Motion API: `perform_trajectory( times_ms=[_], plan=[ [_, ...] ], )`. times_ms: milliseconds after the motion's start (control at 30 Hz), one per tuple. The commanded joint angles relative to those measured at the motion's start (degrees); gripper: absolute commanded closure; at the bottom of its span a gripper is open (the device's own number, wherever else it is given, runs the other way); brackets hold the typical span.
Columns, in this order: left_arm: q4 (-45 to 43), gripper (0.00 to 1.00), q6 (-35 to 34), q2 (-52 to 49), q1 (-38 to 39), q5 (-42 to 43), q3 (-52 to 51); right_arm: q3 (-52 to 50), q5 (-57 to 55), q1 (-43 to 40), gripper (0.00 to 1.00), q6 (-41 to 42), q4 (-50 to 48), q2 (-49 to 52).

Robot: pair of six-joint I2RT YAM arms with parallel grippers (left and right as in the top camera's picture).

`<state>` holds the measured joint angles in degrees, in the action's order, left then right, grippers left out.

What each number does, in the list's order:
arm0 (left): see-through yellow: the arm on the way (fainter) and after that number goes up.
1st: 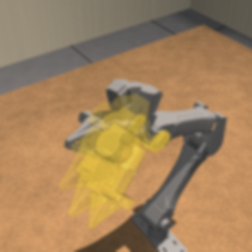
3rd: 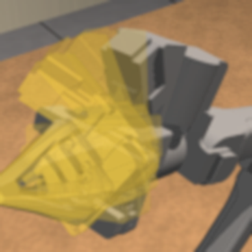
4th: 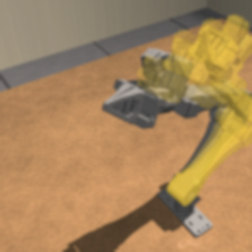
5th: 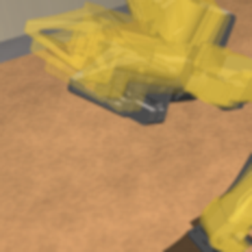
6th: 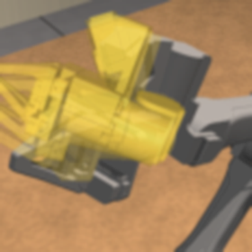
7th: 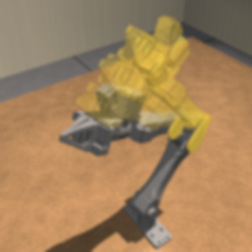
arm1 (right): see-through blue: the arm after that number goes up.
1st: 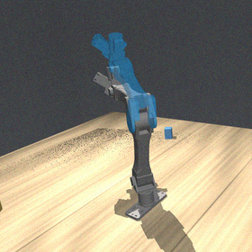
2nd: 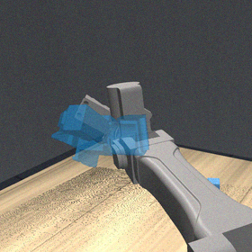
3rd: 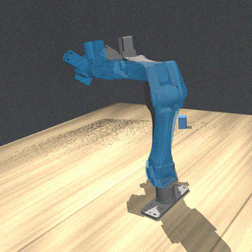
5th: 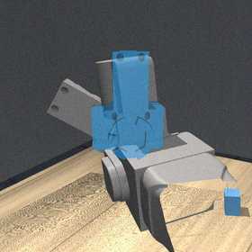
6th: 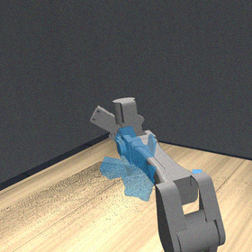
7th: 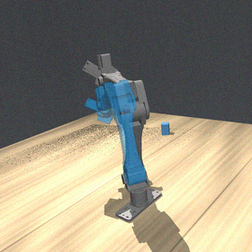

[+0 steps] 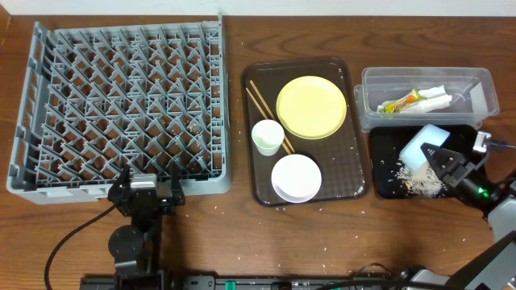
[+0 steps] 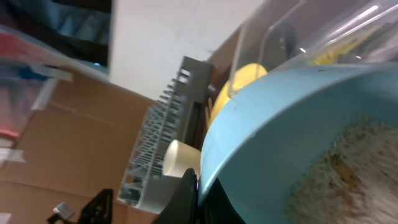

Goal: Sort waste into correct bins and load items into the dishwasher
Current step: 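Move the blue bowl over the black tray and tip out the scraps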

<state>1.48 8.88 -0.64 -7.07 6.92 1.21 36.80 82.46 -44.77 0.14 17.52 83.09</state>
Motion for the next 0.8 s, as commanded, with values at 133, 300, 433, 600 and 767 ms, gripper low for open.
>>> perform_trajectory(
  times_ms=[133,300,433,600,767],
  plan=[
    [1.9,0.05,0.3,0.3,-0.2,0.6,-1.0,-0.5,6.9,-1.1,0.99,1.7,-0.9,-0.3],
    [1.9,0.05,0.3,0.3,-0.2,0.6,-1.0,-0.5,6.8,-1.1,0.99,6.6,-4.1,-0.3],
    [1.9,0.05,0.3,0.3,-0.2,0.6,-1.0,-0.5,6.8,-1.1,0.99,13.7,-7.2,-0.3],
    [1.9,0.05,0.3,0.3,-0.2,0.6,-1.0,-0.5,4.5,-1.5,0.99,24.7,-9.2,-0.3],
    [1.9,0.05,0.3,0.3,-0.2,0.6,-1.0,-0.5,3.2,-2.0,0.99,31.8,-9.2,-0.3]
  ],
)
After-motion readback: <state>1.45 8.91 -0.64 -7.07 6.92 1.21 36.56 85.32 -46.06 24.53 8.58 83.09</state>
